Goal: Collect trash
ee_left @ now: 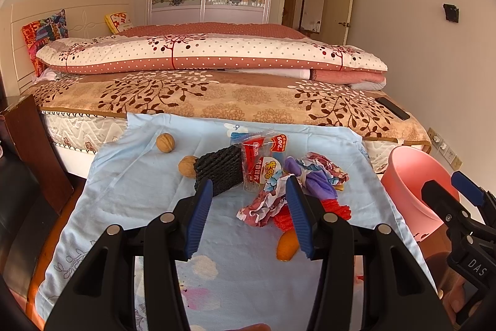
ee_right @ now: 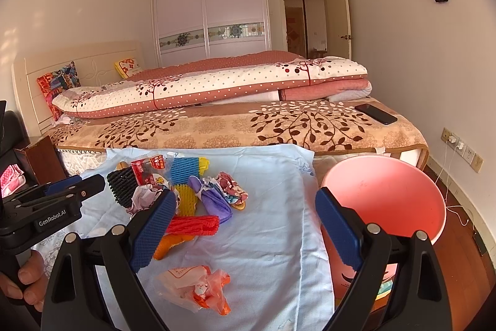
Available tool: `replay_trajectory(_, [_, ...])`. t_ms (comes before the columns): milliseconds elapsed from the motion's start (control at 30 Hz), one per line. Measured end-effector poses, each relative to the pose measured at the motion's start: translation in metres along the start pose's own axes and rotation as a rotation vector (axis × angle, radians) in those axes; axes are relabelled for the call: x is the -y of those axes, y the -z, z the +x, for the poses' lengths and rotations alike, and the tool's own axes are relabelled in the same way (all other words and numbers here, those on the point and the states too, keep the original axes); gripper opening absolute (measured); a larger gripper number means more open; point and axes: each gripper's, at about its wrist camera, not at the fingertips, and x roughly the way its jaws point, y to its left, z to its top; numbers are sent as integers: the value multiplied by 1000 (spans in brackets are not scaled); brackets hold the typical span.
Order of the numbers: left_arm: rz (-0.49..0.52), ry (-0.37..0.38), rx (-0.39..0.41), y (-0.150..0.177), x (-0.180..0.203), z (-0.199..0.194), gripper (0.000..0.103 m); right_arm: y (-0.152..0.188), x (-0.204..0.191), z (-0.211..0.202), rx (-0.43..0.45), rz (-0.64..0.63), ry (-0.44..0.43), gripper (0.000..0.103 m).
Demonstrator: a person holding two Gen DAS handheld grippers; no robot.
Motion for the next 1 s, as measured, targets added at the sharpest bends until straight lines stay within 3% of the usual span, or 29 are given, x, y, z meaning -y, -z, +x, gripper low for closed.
replay_trajectory(1000, [7, 38, -13, 1, -5, 0, 50, 0, 1, -1, -1, 4, 1, 90])
